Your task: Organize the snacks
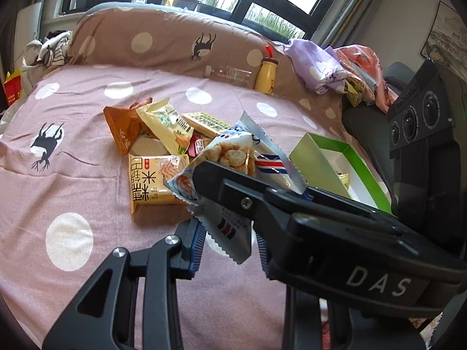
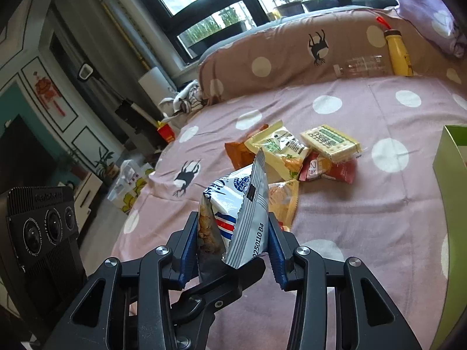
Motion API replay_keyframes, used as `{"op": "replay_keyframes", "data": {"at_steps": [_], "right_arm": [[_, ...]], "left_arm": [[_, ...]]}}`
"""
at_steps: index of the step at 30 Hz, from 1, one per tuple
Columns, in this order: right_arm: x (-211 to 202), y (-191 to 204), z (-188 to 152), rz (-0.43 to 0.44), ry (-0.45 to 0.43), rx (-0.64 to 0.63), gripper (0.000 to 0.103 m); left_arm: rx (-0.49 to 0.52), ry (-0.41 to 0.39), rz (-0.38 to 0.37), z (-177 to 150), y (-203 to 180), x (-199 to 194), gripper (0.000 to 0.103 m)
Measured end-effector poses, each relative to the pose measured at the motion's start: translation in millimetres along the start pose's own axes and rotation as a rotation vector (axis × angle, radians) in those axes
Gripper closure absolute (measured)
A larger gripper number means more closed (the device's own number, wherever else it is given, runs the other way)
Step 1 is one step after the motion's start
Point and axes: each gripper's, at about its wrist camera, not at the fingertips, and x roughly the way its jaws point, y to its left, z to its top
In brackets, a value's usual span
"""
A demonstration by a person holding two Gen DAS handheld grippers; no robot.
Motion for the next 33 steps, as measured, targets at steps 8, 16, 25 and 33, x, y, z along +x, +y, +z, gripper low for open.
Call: {"op": "replay_keyframes", "data": {"at_steps": [8,16,25,33], "right_arm": [[-29.7,-1.4,8.5,-0.017,-0.052,-0.009,0.057],[-57.4,-15.2,15.7,-0.029,-0.112,0.01,0.057],[-88.9,-43.3,21.0,-0.048,-0.182,0.064,0.057],[-114.6,-70.4,21.2,-0.066,-0.236,0.122,0.057]], "left_arm": [[0.042,-0.033,-0.023,10.7,-22.6,-8.4,0.072],[0.101,-0.046,-0.039,21.2,-51.7,-6.2,0.072],[0.174,-0.047,-0.069,31.5,-87.4,4.2,0.072],[0.235,-0.033,-0.096,37.3,-119.8,19.5,0.072]]}}
